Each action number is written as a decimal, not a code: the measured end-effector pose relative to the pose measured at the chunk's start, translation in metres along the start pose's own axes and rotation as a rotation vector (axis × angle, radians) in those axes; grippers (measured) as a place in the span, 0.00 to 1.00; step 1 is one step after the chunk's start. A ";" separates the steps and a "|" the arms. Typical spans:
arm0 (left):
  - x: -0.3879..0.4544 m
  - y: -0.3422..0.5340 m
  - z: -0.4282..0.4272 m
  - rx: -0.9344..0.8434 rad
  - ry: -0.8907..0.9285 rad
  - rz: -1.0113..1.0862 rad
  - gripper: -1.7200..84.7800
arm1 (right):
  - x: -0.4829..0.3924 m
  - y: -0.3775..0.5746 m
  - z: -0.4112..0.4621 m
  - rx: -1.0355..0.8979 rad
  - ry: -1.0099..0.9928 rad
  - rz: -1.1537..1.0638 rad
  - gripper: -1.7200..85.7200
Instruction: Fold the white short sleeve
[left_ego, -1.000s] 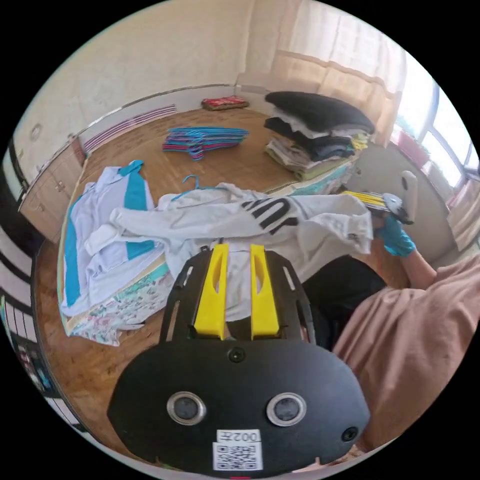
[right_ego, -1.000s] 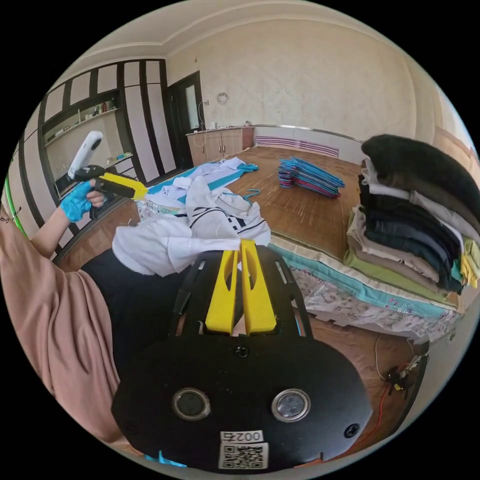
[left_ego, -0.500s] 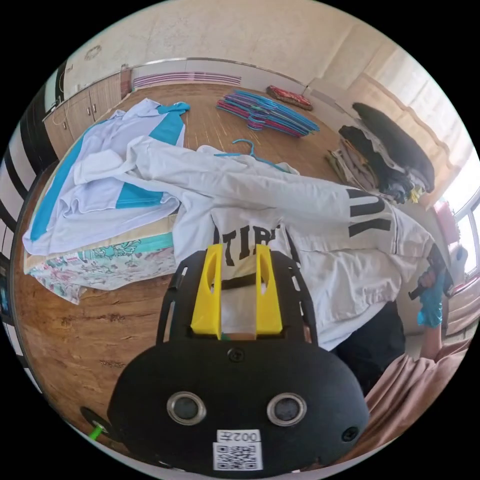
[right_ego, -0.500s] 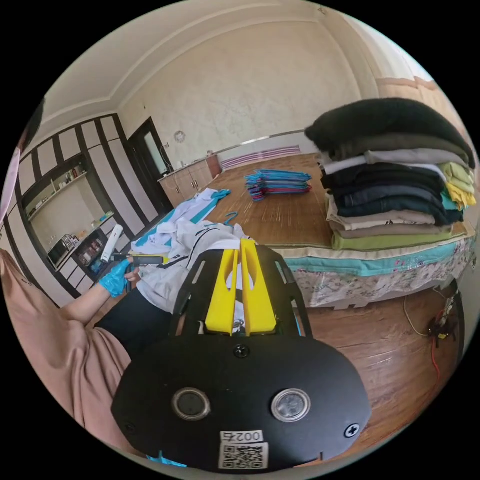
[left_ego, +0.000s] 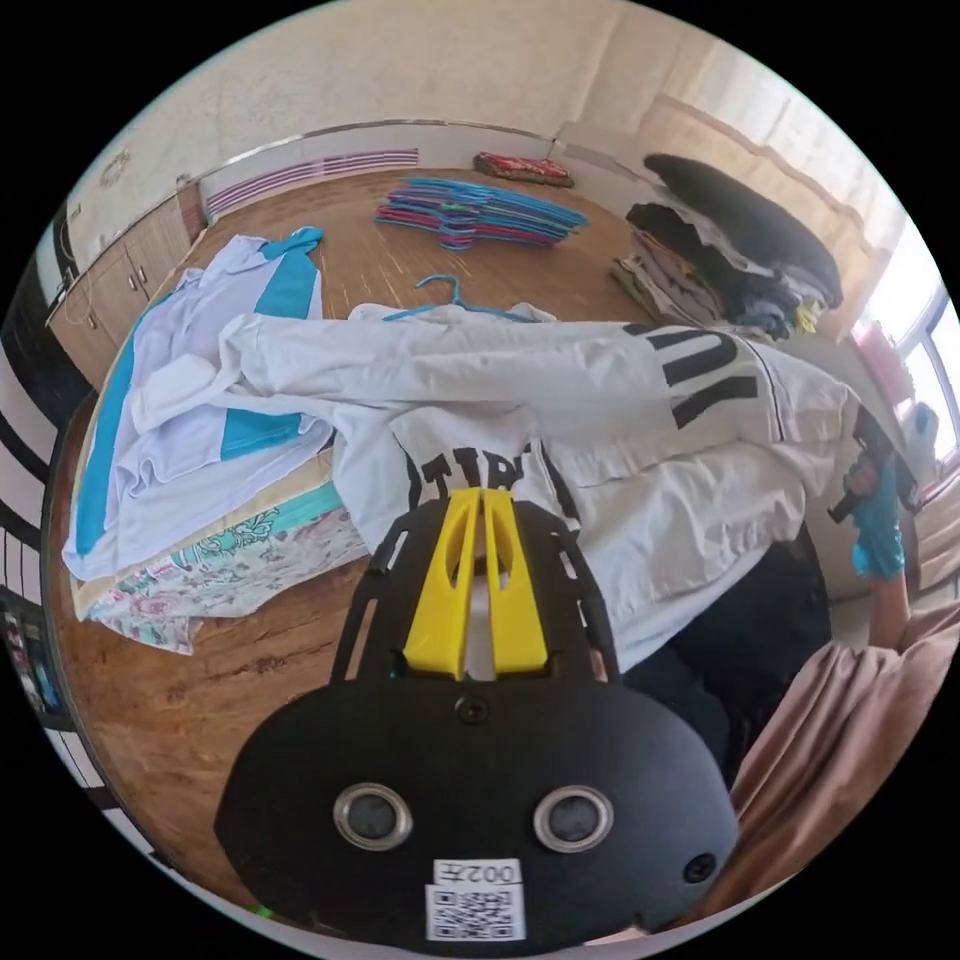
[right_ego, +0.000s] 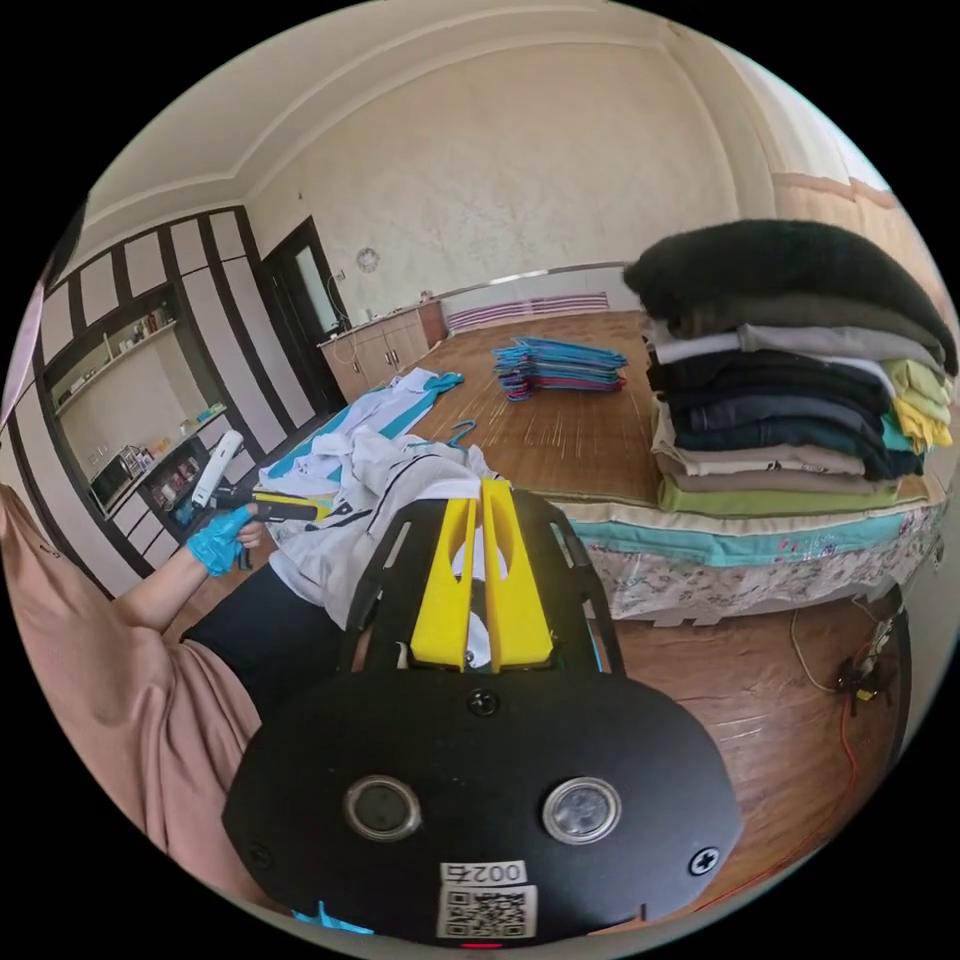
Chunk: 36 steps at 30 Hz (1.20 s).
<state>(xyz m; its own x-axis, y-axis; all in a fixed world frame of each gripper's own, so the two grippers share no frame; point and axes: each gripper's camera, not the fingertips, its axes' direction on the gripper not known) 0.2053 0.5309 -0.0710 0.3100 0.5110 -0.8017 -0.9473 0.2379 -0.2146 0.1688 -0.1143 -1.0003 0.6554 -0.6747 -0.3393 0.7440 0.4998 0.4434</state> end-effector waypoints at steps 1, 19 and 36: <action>0.004 0.005 -0.008 0.006 0.003 0.024 0.01 | -0.002 -0.002 -0.003 0.010 -0.004 -0.016 0.01; 0.046 0.101 -0.120 -0.003 0.096 0.253 0.01 | -0.029 0.003 -0.006 -0.221 -0.071 -0.265 0.02; 0.042 0.095 -0.152 0.086 -0.089 0.080 0.01 | -0.033 -0.033 0.033 -0.168 0.018 -0.316 0.08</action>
<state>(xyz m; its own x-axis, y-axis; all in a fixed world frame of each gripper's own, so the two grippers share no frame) 0.1160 0.4500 -0.2097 0.2430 0.6017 -0.7609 -0.9600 0.2615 -0.0998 0.1183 -0.1265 -0.9768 0.3907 -0.8011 -0.4535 0.9203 0.3514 0.1720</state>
